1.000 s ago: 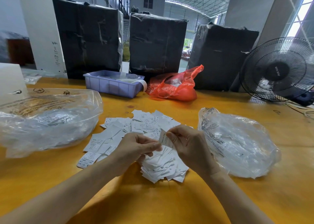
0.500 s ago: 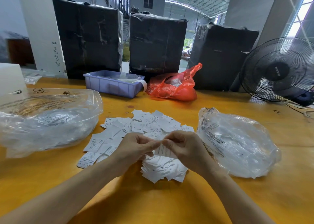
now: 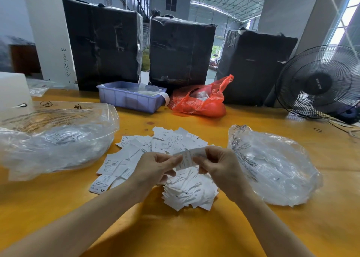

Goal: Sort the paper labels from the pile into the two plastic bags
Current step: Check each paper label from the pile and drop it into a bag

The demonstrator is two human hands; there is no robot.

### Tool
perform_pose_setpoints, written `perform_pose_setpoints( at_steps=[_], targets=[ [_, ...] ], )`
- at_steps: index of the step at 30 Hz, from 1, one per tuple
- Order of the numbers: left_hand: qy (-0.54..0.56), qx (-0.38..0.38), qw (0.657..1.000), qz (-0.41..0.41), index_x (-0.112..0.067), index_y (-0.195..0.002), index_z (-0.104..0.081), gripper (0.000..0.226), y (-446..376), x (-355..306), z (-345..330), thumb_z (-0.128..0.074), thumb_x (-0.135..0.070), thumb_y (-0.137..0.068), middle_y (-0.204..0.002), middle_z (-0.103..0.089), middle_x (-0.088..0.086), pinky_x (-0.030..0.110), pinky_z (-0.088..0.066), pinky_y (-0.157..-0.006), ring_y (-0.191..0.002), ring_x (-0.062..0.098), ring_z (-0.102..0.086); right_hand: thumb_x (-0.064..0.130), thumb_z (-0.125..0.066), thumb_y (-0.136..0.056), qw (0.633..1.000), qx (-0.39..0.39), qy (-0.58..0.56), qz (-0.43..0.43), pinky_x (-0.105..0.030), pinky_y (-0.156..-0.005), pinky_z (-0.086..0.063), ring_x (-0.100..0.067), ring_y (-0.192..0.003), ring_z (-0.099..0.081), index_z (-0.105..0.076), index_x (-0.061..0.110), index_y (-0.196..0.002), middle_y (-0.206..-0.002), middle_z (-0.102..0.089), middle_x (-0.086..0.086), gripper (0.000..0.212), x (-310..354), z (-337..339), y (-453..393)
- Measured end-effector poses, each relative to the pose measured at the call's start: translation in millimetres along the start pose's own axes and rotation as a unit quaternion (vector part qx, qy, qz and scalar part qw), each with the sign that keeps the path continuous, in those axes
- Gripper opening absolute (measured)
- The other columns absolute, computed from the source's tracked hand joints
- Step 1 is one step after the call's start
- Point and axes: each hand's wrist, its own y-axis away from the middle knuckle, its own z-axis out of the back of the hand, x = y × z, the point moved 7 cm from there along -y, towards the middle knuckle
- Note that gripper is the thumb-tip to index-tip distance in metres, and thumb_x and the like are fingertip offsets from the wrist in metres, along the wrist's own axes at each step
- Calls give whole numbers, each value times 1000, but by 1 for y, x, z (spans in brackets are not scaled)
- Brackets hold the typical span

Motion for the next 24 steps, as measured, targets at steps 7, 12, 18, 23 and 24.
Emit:
perform_pose_setpoints(
  at_steps=[7, 12, 18, 23, 24],
  targets=[
    [-26, -9, 999, -24, 1, -77, -74, 51, 4, 0, -6, -65, -48, -67, -61, -62, 7, 17, -38, -43, -44, 7, -49, 10, -68, -84, 997, 72, 12, -30, -28, -58, -51, -12, -54, -56, -62, 10, -111, -68, -63, -5, 28, 2, -19, 5],
    [14, -46, 999, -10, -15, -68, -74, 39, 3, 1, -1, -60, -51, -72, -56, -66, -7, 19, -43, -47, -47, 1, -58, 24, -76, -75, 998, 49, 20, -44, -35, -76, -57, -19, -78, -68, -41, 18, -139, -95, -63, -5, 73, 0, -18, 5],
    [36, -18, 999, -9, -10, -77, -75, 48, 5, 4, -8, -58, -54, -71, -68, -71, 2, 19, -47, -54, -60, 10, -66, 10, -78, -75, 996, 75, 32, -21, -34, -81, -56, -23, -84, -66, -54, 19, -131, -97, -66, -6, 62, 2, -34, 11],
    [37, 4, 999, 18, -10, -81, -73, 46, 5, 4, -9, -57, -52, -74, -64, -69, -3, 19, -48, -50, -56, 9, -65, 2, -74, -77, 998, 49, -21, -43, -34, -79, -57, -25, -76, -63, -63, 16, -120, -83, -63, -5, 47, 0, -23, 6],
    [36, 11, 999, 17, -12, -78, -74, 41, 5, 3, -9, -56, -50, -79, -65, -70, -3, 20, -49, -51, -58, 10, -66, 1, -73, -78, 997, 49, -29, -45, -32, -77, -57, -20, -72, -62, -63, 14, -120, -82, -63, -5, 45, -1, -21, 6]
  ],
)
